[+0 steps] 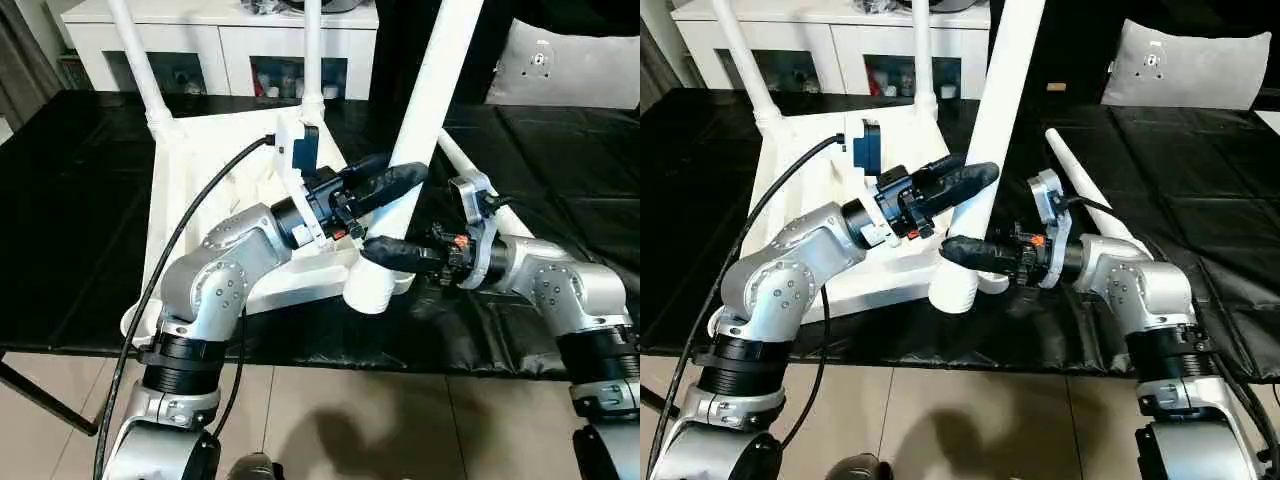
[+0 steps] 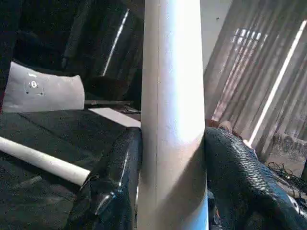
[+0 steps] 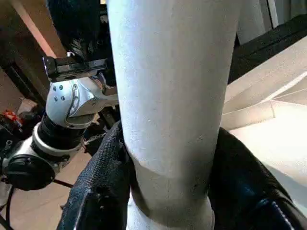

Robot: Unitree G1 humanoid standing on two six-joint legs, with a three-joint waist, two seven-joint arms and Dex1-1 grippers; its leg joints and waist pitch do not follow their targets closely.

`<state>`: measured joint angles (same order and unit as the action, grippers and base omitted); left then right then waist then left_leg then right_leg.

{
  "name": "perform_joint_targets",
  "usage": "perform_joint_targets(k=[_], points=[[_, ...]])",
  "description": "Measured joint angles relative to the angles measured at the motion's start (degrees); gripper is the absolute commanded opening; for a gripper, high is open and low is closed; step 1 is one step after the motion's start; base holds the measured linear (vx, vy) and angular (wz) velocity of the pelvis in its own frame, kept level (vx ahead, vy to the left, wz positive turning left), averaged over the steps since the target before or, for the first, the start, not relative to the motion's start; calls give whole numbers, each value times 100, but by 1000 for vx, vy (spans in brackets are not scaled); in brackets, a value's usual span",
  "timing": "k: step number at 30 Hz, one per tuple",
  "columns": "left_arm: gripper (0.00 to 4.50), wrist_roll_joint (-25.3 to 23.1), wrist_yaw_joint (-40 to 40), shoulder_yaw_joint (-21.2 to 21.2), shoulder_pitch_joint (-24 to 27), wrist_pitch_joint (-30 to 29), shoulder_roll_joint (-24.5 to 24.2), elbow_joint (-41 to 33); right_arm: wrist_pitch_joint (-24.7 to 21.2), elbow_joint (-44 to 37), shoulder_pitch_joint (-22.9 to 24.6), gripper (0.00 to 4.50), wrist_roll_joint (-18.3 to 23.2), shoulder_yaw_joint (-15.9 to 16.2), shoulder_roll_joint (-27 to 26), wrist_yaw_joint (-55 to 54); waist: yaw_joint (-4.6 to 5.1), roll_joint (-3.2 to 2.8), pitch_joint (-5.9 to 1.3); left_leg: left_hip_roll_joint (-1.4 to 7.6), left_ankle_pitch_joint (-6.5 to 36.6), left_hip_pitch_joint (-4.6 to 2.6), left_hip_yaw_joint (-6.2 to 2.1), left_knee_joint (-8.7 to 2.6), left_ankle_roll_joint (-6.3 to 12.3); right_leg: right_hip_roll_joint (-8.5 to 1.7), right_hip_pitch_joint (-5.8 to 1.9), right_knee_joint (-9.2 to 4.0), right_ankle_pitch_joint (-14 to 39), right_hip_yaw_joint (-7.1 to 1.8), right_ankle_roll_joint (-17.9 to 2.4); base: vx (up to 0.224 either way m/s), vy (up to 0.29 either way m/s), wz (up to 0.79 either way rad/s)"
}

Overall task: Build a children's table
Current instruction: Pick table leg

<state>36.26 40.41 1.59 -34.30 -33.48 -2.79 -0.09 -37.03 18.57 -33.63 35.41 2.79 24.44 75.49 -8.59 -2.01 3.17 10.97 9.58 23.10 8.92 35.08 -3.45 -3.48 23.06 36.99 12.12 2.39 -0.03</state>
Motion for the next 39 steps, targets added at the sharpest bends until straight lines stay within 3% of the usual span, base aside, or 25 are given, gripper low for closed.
perform_joint_targets(k=[6,11,24,33,34,39], points=[[179,-7,-7,1,-3,29,14,2,-130,2,-23,293,14,6,-11,15,-3,0,0,0,0,0,1,0,0,0,0,0,0,1,0,0,0,0],[179,-7,-7,9,-3,63,19,2,-128,12,-24,296,-6,13,-18,55,-3,0,0,0,0,0,0,0,0,0,0,0,0,0,0,0,0,0],[179,-11,40,124,-3,62,1,2,-156,81,-102,198,-7,12,-76,116,-6,0,0,0,0,0,0,1,0,0,0,2,0,0,0,0,0,0],[179,-50,-33,143,-3,60,-1,4,-51,81,-102,191,-100,25,-109,62,-4,5,-1,1,0,0,1,3,1,0,0,3,-1,1,-1,0,0,0],[235,-72,-73,161,-3,45,-1,11,-49,81,-101,190,-129,25,-128,21,0,9,0,1,-1,0,1,3,1,0,0,4,-1,1,-1,0,0,0],[255,-97,-73,213,13,-122,-68,-4,-110,-61,62,187,-123,-17,-346,-344,5,19,-2,0,-1,0,1,2,1,0,1,3,-1,-1,-1,0,0,0]])
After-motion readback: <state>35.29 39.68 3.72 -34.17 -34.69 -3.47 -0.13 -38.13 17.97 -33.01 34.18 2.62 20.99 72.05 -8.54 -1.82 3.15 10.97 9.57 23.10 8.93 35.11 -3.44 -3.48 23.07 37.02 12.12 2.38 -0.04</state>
